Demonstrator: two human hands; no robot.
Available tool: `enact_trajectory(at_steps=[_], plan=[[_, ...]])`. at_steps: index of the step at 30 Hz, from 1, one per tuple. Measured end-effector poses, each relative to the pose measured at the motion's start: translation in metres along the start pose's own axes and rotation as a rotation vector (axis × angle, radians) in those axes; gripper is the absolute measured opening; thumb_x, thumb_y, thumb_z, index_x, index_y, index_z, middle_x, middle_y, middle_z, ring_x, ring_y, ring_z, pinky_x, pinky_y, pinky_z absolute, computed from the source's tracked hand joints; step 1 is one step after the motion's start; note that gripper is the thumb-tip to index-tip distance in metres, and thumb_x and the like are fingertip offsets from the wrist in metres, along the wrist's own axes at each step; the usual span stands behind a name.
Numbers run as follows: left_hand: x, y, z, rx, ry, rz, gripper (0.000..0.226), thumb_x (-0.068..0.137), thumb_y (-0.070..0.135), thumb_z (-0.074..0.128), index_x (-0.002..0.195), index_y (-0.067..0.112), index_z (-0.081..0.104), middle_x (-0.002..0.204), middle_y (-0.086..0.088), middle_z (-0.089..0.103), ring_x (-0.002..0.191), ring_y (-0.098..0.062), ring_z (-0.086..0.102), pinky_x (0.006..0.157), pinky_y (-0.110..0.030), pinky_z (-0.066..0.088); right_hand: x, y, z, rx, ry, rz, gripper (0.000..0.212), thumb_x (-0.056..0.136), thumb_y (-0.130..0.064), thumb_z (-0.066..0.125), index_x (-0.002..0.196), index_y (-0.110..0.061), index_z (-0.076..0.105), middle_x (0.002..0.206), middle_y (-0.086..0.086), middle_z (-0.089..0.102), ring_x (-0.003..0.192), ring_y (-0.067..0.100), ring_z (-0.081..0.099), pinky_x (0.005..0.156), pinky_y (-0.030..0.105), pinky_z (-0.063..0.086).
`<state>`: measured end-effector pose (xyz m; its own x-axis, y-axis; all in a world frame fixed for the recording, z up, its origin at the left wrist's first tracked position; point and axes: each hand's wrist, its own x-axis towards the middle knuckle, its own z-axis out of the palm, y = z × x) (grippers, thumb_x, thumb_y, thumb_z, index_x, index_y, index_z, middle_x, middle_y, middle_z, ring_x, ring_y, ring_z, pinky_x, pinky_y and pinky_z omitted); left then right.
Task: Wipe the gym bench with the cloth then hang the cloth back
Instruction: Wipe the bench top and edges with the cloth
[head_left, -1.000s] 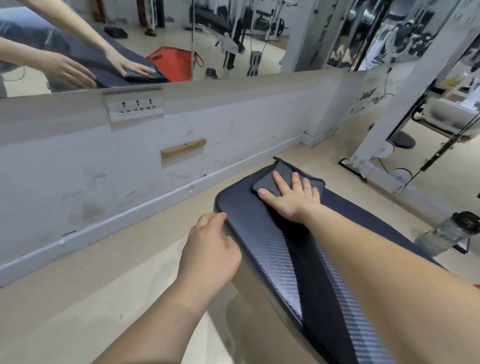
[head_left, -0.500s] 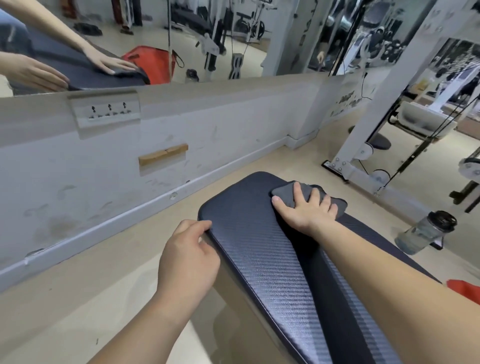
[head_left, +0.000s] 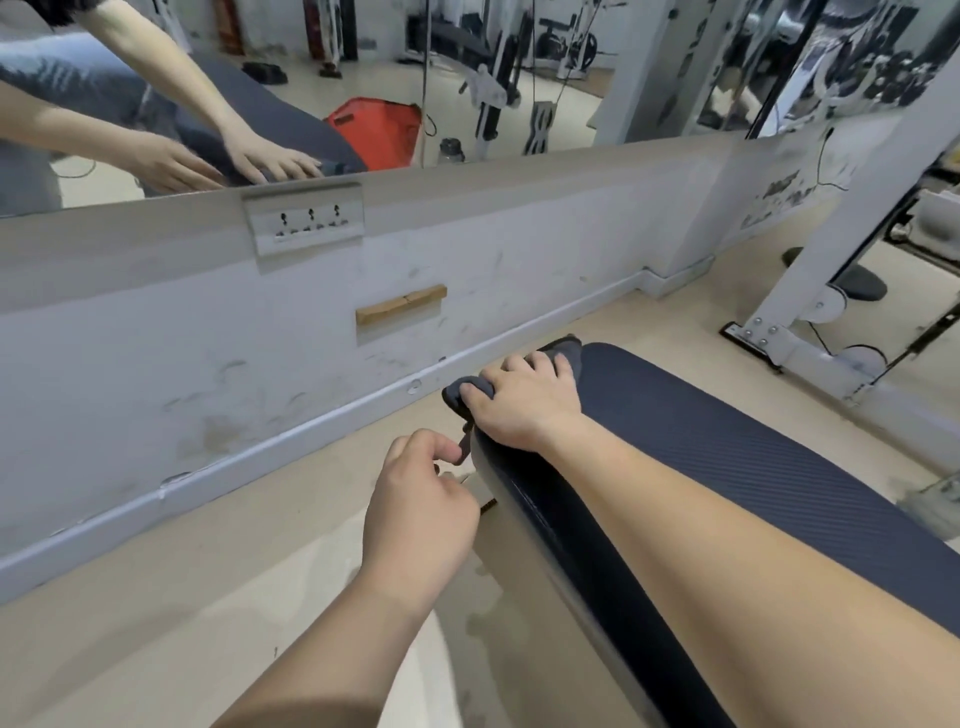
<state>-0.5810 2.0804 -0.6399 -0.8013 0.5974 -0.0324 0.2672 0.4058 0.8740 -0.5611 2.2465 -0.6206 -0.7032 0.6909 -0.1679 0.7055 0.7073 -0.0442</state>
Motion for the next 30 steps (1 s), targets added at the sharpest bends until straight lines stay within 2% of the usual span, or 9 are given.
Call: enact_trajectory(at_steps=[4, 7, 10, 13, 16, 20, 24, 30], plan=[[0.003, 0.002, -0.009, -0.038, 0.058, -0.056, 0.029, 0.082, -0.001, 0.045, 0.097, 0.023, 0.055, 0.108, 0.01, 0.051, 0.096, -0.015, 0.058, 0.079, -0.042, 0.054, -0.024, -0.016, 0.004, -0.077, 0.025, -0.185, 0.055, 0.102, -0.06, 0.025, 0.129, -0.031, 0.063, 0.143, 0.003, 0.055, 0.144, 0.033, 0.033, 0.125, 0.055, 0.006], [0.002, 0.003, -0.014, -0.044, 0.11, -0.066, 0.026, 0.081, 0.003, 0.052, 0.09, 0.028, 0.051, 0.107, 0.009, 0.049, 0.095, -0.02, 0.059, 0.078, -0.044, 0.054, -0.046, -0.019, 0.017, -0.212, 0.092, -0.404, 0.064, 0.1, -0.058, 0.02, 0.117, -0.027, 0.073, 0.128, 0.002, 0.062, 0.137, 0.033, 0.041, 0.123, 0.057, 0.015], [-0.003, 0.004, -0.014, -0.016, 0.096, -0.072, 0.03, 0.077, 0.001, 0.05, 0.092, 0.028, 0.049, 0.108, 0.009, 0.047, 0.095, -0.02, 0.058, 0.074, -0.038, 0.053, -0.069, -0.001, 0.024, -0.238, 0.185, -0.624, 0.066, 0.09, -0.051, 0.022, 0.099, -0.021, 0.08, 0.11, 0.004, 0.069, 0.134, 0.038, 0.049, 0.119, 0.061, 0.028], [-0.012, 0.011, -0.011, 0.041, 0.044, -0.041, 0.031, 0.08, 0.0, 0.046, 0.1, 0.022, 0.052, 0.113, 0.007, 0.048, 0.095, -0.018, 0.055, 0.069, -0.03, 0.042, -0.106, 0.018, 0.032, -0.403, 0.134, -0.732, 0.056, 0.093, -0.046, 0.029, 0.106, -0.023, 0.079, 0.115, -0.002, 0.069, 0.143, 0.034, 0.042, 0.124, 0.054, 0.02], [-0.025, 0.021, -0.004, 0.086, -0.026, 0.034, 0.031, 0.081, 0.0, 0.045, 0.1, 0.022, 0.055, 0.111, 0.006, 0.049, 0.099, -0.021, 0.056, 0.075, -0.033, 0.043, -0.151, 0.041, 0.037, -0.402, 0.132, -0.791, 0.042, 0.096, -0.048, 0.046, 0.099, -0.022, 0.079, 0.111, -0.004, 0.069, 0.142, 0.03, 0.042, 0.127, 0.05, 0.013], [-0.051, 0.035, 0.007, 0.174, -0.11, 0.196, 0.03, 0.079, 0.0, 0.043, 0.09, 0.023, 0.06, 0.102, 0.007, 0.055, 0.094, -0.021, 0.057, 0.077, -0.033, 0.045, -0.21, 0.072, 0.039, -0.295, 0.157, -0.833, 0.03, 0.093, -0.043, 0.06, 0.09, -0.019, 0.079, 0.096, -0.003, 0.067, 0.136, 0.03, 0.051, 0.123, 0.053, 0.027], [-0.088, 0.045, 0.023, 0.281, -0.265, 0.362, 0.024, 0.077, 0.01, 0.046, 0.08, 0.028, 0.061, 0.091, 0.01, 0.058, 0.088, -0.021, 0.059, 0.08, -0.04, 0.053, -0.27, 0.096, 0.048, -0.355, 0.115, -0.806, 0.029, 0.094, -0.04, 0.057, 0.092, -0.02, 0.078, 0.101, -0.002, 0.066, 0.143, 0.031, 0.044, 0.125, 0.053, 0.022], [-0.143, 0.082, 0.057, 0.463, -0.542, 0.536, 0.013, 0.076, 0.022, 0.051, 0.079, 0.031, 0.06, 0.086, 0.011, 0.059, 0.085, -0.015, 0.06, 0.079, -0.037, 0.054, -0.367, 0.147, 0.07, -0.561, 0.086, -0.738, 0.025, 0.098, -0.027, 0.054, 0.102, -0.018, 0.077, 0.119, 0.001, 0.066, 0.151, 0.029, 0.032, 0.126, 0.054, 0.012]])
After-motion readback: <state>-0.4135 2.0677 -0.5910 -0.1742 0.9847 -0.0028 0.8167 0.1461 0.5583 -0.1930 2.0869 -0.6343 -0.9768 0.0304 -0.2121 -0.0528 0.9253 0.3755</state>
